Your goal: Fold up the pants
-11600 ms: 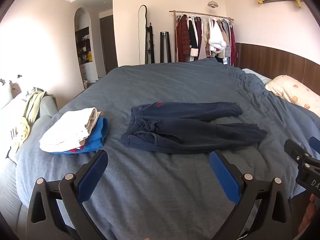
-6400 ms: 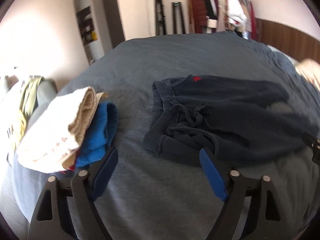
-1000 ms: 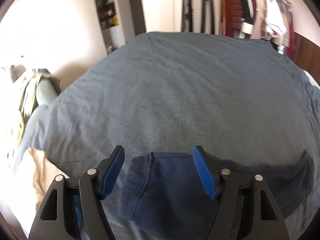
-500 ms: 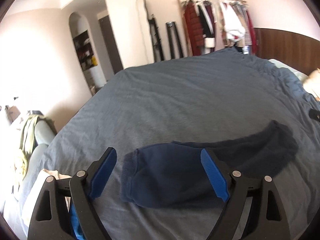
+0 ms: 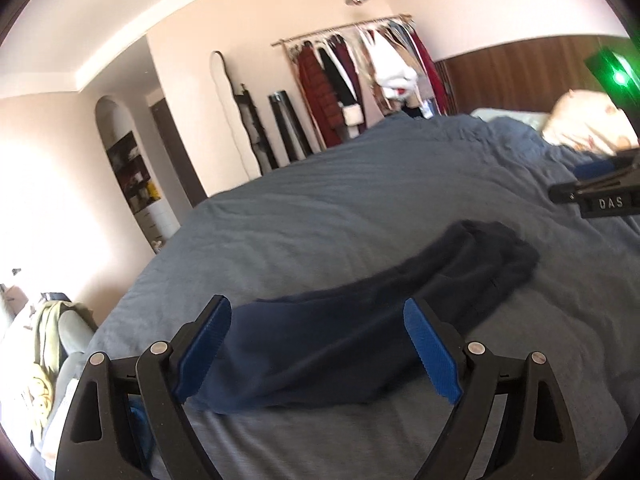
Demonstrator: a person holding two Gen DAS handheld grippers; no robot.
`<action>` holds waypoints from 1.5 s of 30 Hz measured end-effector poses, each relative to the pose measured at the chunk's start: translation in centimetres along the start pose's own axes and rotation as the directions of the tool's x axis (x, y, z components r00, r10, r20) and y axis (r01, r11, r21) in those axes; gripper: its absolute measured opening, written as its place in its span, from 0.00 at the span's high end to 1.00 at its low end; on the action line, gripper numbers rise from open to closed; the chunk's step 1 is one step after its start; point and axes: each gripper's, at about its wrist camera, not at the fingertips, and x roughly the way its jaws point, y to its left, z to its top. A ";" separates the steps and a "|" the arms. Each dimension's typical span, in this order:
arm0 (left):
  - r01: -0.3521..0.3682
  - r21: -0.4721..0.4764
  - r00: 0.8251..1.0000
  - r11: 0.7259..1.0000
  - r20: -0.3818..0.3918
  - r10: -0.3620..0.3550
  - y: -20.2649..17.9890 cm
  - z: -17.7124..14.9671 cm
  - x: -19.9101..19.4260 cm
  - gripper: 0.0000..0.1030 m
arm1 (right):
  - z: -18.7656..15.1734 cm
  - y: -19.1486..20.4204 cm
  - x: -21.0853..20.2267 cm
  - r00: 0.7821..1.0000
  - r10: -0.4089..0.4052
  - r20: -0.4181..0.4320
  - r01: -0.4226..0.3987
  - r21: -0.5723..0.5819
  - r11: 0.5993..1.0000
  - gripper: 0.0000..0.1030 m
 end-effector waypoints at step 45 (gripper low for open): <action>0.143 0.116 0.985 0.983 -0.114 -0.130 -8.2 -3.6 7.7 0.26 | -7.7 7.0 13.0 0.982 -0.109 0.154 0.188 -0.845 0.501 0.73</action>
